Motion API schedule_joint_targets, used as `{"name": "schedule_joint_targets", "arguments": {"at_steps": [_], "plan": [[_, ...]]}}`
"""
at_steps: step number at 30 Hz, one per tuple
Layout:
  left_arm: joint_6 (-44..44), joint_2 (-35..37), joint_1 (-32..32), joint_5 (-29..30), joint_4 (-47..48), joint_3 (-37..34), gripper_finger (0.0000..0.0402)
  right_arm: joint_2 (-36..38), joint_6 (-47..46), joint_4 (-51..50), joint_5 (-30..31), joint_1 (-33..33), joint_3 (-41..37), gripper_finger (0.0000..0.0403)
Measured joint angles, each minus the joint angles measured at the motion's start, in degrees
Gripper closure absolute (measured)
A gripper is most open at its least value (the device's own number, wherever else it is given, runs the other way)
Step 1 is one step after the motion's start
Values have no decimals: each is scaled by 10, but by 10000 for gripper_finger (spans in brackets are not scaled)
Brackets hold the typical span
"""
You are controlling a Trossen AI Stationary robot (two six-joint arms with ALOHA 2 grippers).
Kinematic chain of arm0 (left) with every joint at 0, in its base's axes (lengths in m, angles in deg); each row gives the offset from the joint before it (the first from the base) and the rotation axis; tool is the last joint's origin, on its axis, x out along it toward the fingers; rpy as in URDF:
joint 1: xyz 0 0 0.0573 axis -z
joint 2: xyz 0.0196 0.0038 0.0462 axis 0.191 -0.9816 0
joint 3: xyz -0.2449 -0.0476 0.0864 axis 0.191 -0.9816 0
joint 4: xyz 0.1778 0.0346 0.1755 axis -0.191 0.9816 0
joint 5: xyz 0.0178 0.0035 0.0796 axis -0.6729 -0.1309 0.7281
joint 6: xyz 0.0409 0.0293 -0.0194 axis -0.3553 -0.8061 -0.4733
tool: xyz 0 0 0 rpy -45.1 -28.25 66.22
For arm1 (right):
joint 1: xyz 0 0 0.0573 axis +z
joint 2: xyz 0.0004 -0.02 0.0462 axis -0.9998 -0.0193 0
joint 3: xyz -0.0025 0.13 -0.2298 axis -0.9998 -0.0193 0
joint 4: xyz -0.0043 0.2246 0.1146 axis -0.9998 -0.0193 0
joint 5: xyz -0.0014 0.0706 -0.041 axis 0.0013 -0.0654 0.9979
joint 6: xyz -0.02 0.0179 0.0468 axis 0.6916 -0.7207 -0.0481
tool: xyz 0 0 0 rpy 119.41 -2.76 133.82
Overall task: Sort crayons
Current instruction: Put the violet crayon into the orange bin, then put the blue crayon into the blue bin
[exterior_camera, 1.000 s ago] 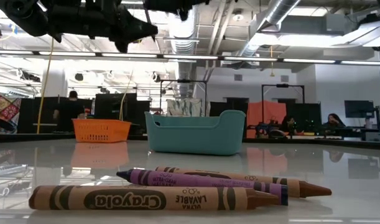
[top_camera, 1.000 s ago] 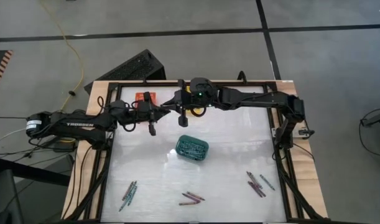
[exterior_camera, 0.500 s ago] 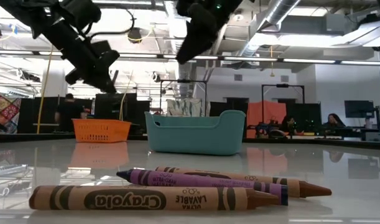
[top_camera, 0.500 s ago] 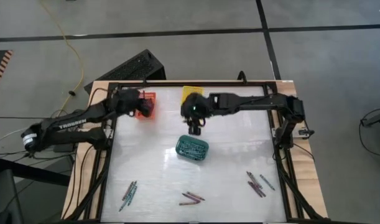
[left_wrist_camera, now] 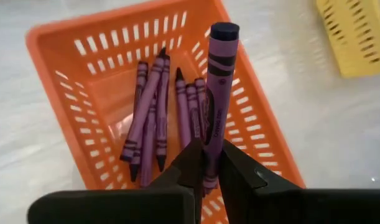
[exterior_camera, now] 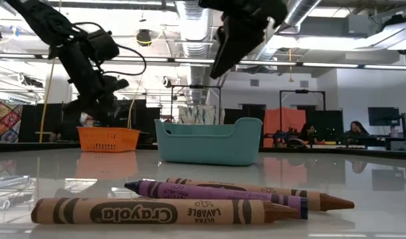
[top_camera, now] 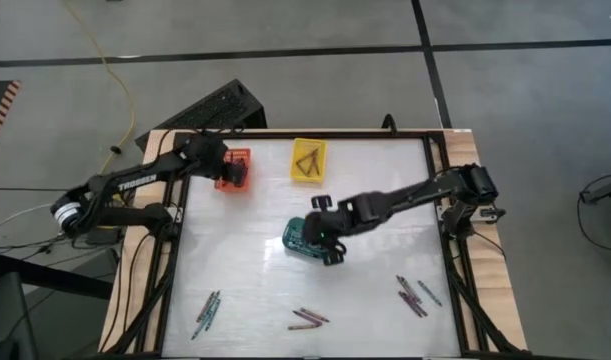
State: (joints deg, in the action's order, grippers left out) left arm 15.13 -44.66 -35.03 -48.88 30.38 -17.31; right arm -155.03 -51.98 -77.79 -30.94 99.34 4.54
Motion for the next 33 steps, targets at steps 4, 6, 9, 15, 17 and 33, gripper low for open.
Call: {"name": "schedule_joint_targets", "arguments": {"at_steps": [4,6,9,15,17,33], "plan": [[-6,-34,0,1,9,17,374,9,-27,-18,27,39,-18,270],[-17,-49,0,9,26,29,373,16,-46,-34,39,57,-22,272],[-31,-64,0,18,52,47,372,36,-75,-49,64,90,-35,274],[-43,-67,0,17,62,59,371,97,-162,-72,69,154,-77,274],[-49,-67,0,17,70,61,369,119,-200,-82,71,176,-98,274],[-54,-43,10,-3,84,62,254,211,-643,-214,140,364,-235,274]]}}
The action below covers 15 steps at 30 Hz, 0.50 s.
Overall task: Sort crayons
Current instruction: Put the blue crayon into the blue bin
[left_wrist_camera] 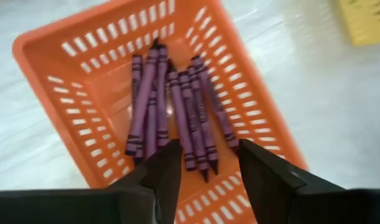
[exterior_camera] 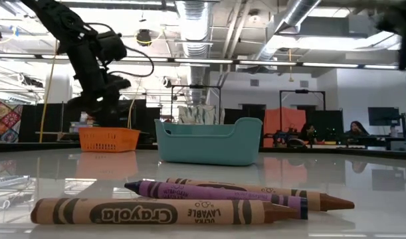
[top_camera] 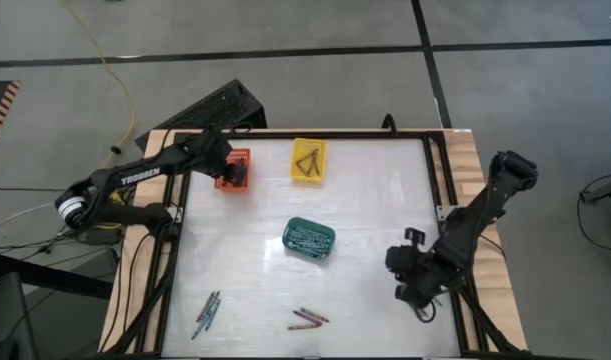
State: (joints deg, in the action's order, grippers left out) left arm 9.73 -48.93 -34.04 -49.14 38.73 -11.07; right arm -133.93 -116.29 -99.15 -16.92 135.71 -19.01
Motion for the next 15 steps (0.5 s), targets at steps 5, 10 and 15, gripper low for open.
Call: {"name": "schedule_joint_targets", "arguments": {"at_steps": [5,10,15], "plan": [[-7,53,26,0,-4,0,250,-1,-104,24,-33,29,-54,274],[-10,119,68,0,-2,0,250,-1,-206,23,-90,44,-101,274],[0,176,130,15,-3,0,250,-1,-292,25,-156,80,-134,274]]}}
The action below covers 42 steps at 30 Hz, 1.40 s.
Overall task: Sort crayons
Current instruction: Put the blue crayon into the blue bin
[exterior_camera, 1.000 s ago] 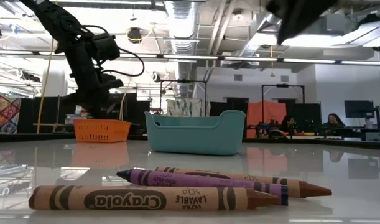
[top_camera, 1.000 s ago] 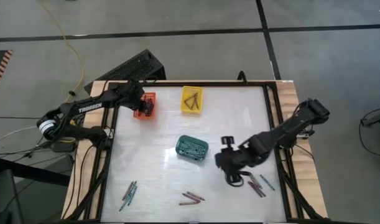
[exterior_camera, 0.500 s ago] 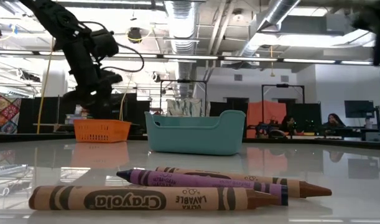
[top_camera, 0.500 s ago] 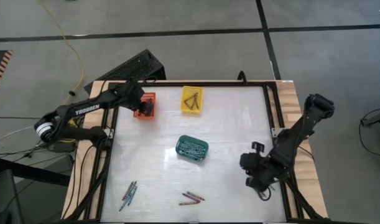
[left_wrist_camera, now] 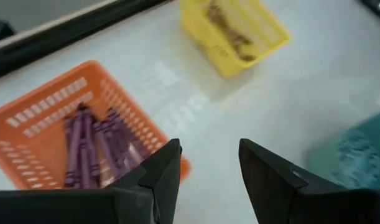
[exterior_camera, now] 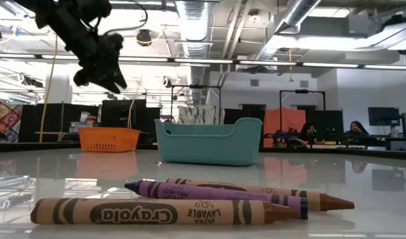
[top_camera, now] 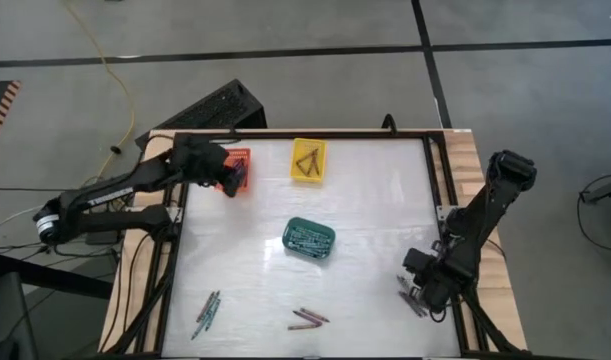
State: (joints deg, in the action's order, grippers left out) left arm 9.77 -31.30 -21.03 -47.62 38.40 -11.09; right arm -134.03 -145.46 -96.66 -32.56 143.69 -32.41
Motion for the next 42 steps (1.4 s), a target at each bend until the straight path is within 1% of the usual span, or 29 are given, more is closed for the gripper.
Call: {"name": "schedule_joint_targets", "arguments": {"at_steps": [4,9,14,16,19,27,29,33,35,39,42], "plan": [[6,26,60,16,-1,0,250,0,-61,7,-14,41,-8,274],[0,33,137,41,-1,0,250,-9,-116,31,-14,82,-7,274],[-2,32,213,84,-6,0,250,-60,-109,65,-16,104,-7,274],[-1,32,239,103,-17,0,250,-81,-107,61,-38,104,-7,274],[0,32,269,119,-33,0,250,-101,-107,64,-52,104,-8,274],[12,32,318,167,-37,0,250,-104,-116,69,-59,104,-8,274],[16,32,326,171,-37,0,250,-103,-116,93,-59,104,-22,274],[20,32,339,176,-39,0,250,-101,-116,180,-67,104,-71,274],[25,32,346,182,-39,0,250,-101,-121,201,-77,103,-84,278],[26,32,359,186,-40,0,250,-95,-133,184,-70,105,-83,307],[27,32,367,192,-40,0,250,-91,-128,183,-82,103,-84,344]]}}
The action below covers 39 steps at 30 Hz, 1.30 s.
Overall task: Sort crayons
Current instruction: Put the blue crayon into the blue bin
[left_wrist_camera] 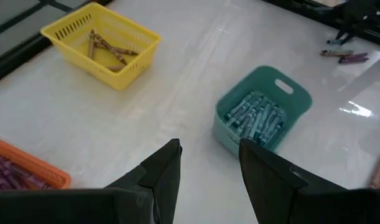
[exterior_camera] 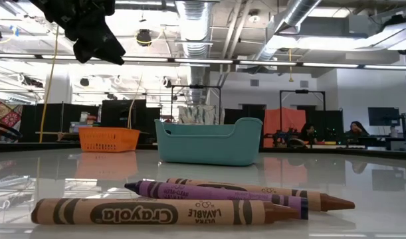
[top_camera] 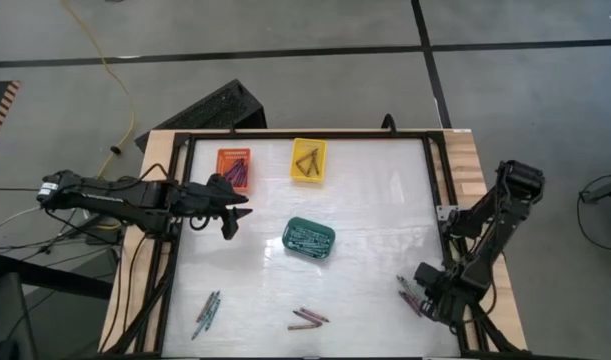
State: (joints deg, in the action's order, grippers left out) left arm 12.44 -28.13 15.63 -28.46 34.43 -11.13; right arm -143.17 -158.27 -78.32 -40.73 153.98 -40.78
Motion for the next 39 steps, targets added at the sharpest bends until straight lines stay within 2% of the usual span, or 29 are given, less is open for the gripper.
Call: {"name": "schedule_joint_targets", "arguments": {"at_steps": [5,11,19,25,31,39], "plan": [[-1,0,6,14,0,0,250,1,2,4,6,0,-1,395],[-1,0,6,15,0,0,250,12,-9,-7,-3,-5,6,400],[-14,0,11,8,-20,0,250,64,42,-126,39,-51,63,402],[-21,0,33,8,-30,0,250,99,125,-162,81,-103,93,402],[-21,-18,64,7,-32,0,250,119,245,-160,137,-183,115,403],[-27,-84,98,7,-50,0,250,125,457,-65,147,-315,137,403]]}}
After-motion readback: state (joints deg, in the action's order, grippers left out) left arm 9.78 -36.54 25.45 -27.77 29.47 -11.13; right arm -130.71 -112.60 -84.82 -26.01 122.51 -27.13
